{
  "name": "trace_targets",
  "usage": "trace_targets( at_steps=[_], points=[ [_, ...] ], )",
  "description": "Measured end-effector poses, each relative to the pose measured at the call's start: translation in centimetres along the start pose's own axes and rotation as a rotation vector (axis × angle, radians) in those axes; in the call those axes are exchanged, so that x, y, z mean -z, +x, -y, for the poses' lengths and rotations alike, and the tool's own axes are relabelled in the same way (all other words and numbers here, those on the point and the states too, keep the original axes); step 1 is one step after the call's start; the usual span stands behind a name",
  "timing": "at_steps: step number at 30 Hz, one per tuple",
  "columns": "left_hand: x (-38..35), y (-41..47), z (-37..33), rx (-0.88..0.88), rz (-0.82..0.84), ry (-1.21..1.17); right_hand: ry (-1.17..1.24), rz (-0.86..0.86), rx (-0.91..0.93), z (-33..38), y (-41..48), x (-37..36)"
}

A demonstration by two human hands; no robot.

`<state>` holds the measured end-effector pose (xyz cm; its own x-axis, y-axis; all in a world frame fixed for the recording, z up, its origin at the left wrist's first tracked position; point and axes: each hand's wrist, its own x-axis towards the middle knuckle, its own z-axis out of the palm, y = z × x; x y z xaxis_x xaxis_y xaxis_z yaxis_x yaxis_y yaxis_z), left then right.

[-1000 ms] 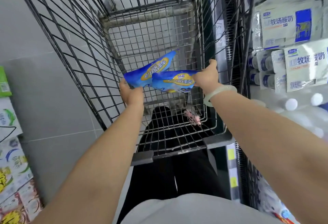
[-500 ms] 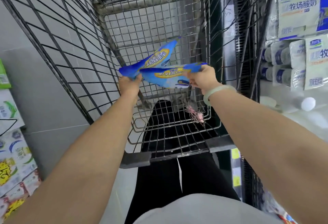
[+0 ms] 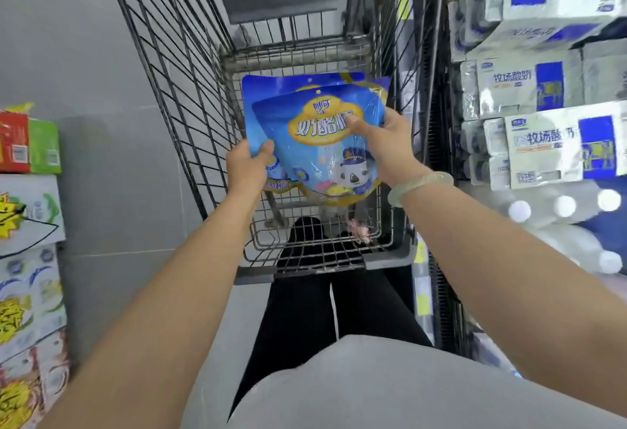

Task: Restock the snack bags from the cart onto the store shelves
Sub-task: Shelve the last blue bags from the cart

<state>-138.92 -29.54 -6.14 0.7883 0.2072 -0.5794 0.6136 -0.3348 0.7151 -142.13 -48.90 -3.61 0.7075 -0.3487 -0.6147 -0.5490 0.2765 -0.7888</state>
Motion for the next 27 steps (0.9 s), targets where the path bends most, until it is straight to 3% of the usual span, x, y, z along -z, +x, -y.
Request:
trace_targets(
  at_steps=[4, 6, 9, 12, 21, 27],
  points=[
    [0.6, -3.8, -2.9, -0.09, 0.079, -0.039, 0.077, -0.078, -0.057, 2.7, -3.5, 0.5],
    [0.9, -5.0, -4.3, -0.083, 0.05, -0.106, 0.071, 0.02, -0.078, 3.1, -4.9, 0.9],
    [2.6, -5.9, -6.4, -0.017, 0.062, -0.188, -0.206, 0.27, -0.104, 3.5, -7.8, 2.2],
    [5.0, -5.9, -8.1, 0.01, 0.14, -0.231, -0.377, 0.327, -0.038, 3.3, -11.6, 3.2],
    [9.2, -10.9, -11.0, -0.171, 0.541, -0.203, -0.034, -0.13, 0.241, 2.9, -23.4, 1.5],
    [8.2, -18.2, -10.1, -0.269, 0.79, -0.074, -0.028, -0.559, 0.191, 0.1, -31.7, 3.3]
  ],
)
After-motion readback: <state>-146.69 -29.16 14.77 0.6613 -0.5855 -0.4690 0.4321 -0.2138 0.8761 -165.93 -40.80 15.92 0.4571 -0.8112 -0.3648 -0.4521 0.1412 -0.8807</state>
